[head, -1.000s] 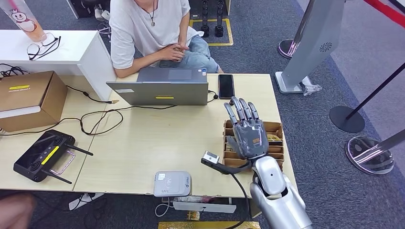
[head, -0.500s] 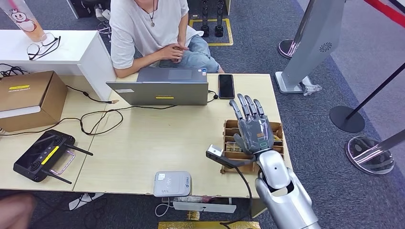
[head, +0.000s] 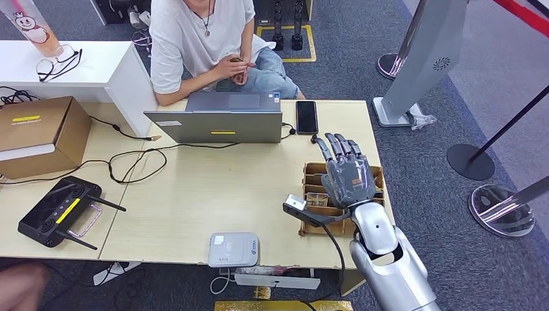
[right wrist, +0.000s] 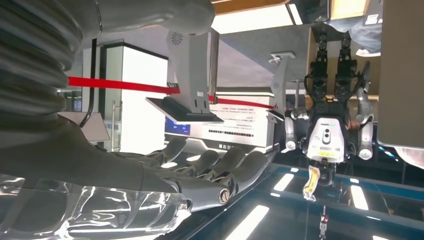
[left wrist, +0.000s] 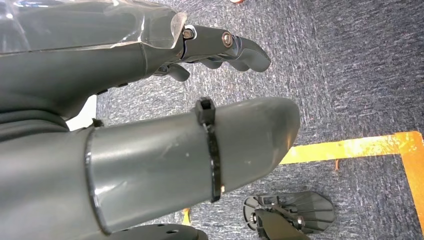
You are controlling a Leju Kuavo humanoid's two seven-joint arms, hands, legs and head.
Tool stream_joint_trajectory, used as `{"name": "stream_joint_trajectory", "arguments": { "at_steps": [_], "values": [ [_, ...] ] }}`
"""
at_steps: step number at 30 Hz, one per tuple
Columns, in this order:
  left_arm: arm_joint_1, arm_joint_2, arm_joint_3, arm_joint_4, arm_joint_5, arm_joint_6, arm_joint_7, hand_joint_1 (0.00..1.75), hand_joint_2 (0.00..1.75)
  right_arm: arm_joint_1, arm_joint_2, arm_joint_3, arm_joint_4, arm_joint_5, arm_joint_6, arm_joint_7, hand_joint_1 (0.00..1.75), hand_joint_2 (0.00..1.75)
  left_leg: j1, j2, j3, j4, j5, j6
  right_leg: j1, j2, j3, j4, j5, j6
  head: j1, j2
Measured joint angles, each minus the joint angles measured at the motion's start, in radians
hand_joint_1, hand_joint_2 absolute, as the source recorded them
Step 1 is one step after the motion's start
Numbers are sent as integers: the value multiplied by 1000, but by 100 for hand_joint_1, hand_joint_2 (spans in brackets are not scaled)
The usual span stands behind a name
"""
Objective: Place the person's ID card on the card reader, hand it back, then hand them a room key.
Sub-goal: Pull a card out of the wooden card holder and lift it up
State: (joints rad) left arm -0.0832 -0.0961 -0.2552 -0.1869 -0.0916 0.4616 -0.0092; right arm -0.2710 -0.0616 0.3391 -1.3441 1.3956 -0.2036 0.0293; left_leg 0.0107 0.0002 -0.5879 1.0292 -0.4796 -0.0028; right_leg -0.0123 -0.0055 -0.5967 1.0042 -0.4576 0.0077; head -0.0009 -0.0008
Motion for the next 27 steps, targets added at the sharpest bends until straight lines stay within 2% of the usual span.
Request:
{"name": "stream_joint_trajectory", "arguments": {
  "at_steps": [4, 10, 14, 20, 27],
  "values": [
    [0, 0, 0, 0, -2, -4, 0, 0, 0, 0, -1, 0, 1, 1, 11, 4, 65, 175, 0, 0, 0, 0, 0, 0, 0, 0, 0, 0, 0, 0, 0, 0],
    [0, 0, 0, 0, -4, -4, 0, 0, 0, 0, -9, 0, 3, 1, 19, 6, 72, 175, 0, 0, 0, 0, 0, 0, 0, 0, 0, 0, 0, 0, 0, 0],
    [0, 0, 0, 0, -4, -3, 0, 0, 0, 0, -13, 1, 10, 1, 23, 7, 106, 175, 0, 0, 0, 0, 0, 0, 0, 0, 0, 0, 0, 0, 0, 0],
    [0, -1, 0, 0, -4, -3, 0, 0, 0, 0, -14, 3, 25, 1, 27, 12, 94, 175, 0, 0, 0, 0, 0, 0, 0, 0, 0, 0, 0, 0, 0, 0],
    [0, -1, 0, 0, -5, -3, 0, 0, 0, 0, -14, 4, 40, 1, 35, 16, 89, 175, 0, 0, 0, 0, 0, 0, 0, 0, 0, 0, 0, 0, 0, 0]
  ]
}}
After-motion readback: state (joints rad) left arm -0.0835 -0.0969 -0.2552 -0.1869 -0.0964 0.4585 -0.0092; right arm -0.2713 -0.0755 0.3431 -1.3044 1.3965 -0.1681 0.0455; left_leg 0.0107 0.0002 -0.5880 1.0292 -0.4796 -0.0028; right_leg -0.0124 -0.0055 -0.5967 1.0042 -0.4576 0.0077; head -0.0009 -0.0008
